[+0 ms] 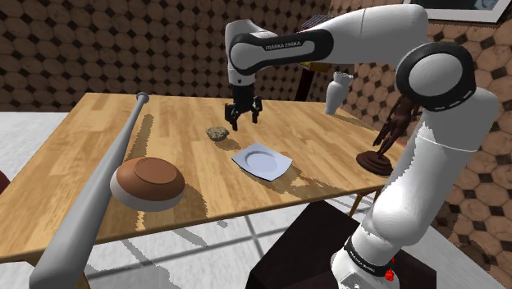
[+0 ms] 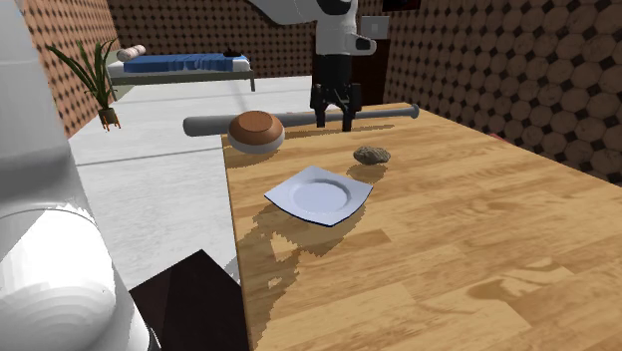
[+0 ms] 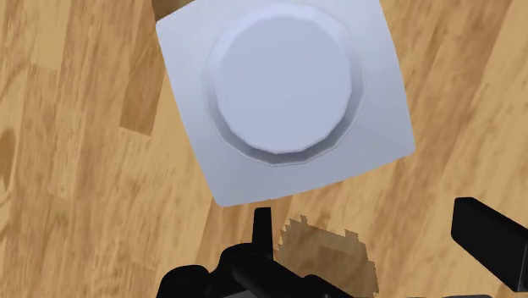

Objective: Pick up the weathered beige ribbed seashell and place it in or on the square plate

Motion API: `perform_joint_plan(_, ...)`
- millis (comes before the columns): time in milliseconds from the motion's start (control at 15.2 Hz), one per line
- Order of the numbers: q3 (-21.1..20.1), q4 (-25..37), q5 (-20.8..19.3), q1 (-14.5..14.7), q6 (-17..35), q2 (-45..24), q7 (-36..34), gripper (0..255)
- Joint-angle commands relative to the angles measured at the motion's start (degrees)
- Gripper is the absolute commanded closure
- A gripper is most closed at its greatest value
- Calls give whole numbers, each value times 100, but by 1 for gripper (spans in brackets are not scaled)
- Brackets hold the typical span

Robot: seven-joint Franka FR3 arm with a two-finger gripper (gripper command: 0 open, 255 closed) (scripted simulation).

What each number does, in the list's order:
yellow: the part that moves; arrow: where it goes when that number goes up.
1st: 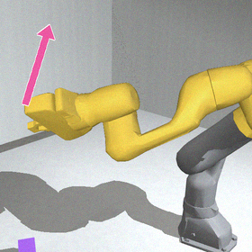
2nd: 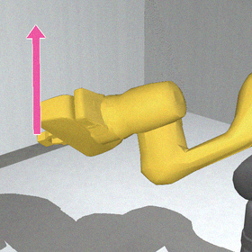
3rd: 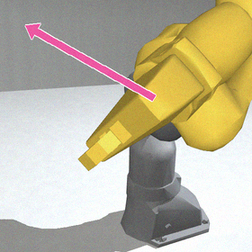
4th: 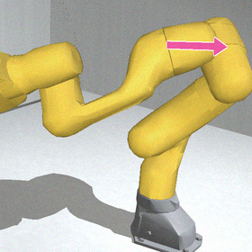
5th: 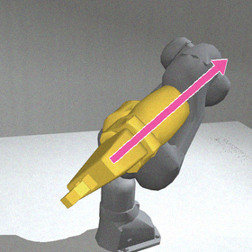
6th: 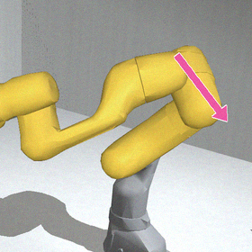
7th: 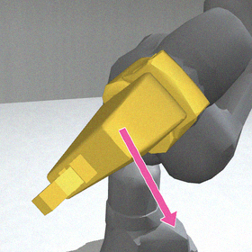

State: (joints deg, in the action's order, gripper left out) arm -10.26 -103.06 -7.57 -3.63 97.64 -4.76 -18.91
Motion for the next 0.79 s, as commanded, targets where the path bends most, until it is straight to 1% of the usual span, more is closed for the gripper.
perform_joint_plan(0,9,550,-188,26,-109,-498,-182,0)
perform_joint_plan(330,112,2179,-614,192,-534,-1833,-537,0)
perform_joint_plan(462,184,2995,-763,284,-794,-2432,-620,0)
perform_joint_plan(594,274,3989,-899,390,-1138,-3115,-655,0)
perform_joint_plan(660,297,4199,-919,415,-1214,-3253,-654,0)
perform_joint_plan(726,299,4058,-916,396,-1114,-3212,-665,0)
